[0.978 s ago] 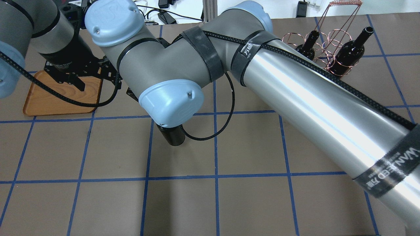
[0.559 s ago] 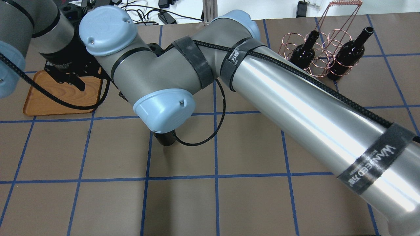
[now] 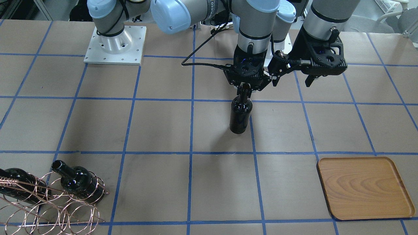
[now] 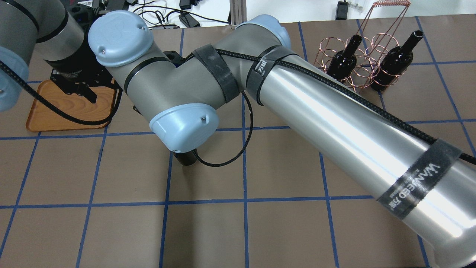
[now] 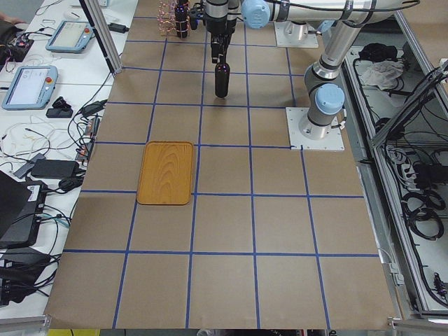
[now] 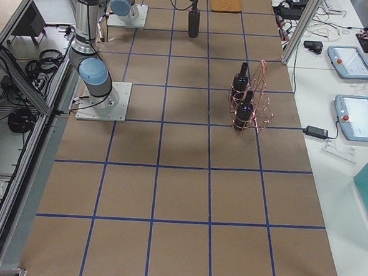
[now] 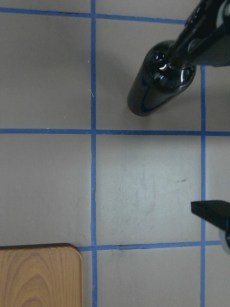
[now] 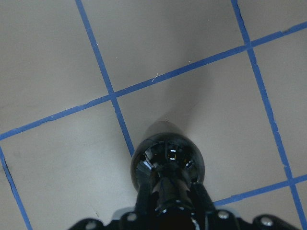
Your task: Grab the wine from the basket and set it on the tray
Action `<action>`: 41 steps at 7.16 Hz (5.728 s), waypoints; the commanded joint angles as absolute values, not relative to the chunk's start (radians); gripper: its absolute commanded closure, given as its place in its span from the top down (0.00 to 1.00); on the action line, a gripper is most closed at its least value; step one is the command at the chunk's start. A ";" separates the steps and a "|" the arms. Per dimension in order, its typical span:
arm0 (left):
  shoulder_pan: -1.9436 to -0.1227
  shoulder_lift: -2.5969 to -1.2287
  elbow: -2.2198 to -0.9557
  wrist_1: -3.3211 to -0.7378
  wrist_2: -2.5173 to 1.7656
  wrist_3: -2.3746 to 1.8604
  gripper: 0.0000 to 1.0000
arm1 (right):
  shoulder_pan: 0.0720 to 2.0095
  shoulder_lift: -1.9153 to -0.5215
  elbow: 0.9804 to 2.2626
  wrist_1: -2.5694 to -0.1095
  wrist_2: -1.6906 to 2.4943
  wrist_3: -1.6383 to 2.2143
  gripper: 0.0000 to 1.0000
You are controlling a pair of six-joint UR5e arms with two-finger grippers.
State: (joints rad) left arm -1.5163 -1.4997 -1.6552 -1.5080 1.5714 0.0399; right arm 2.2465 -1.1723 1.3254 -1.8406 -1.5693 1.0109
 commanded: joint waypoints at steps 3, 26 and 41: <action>-1.513 -1.500 -1.655 -1.503 1.569 0.040 1.00 | 2.247 -1.172 1.325 -1.841 -1.568 1.025 0.40; -1.677 -1.589 -1.744 -1.410 1.520 -0.091 0.96 | 1.568 -1.569 1.402 -1.440 -1.549 0.072 1.00; -1.640 -1.637 -1.573 -1.442 1.662 0.061 0.00 | 1.568 -1.580 1.427 -1.545 -1.546 0.052 1.00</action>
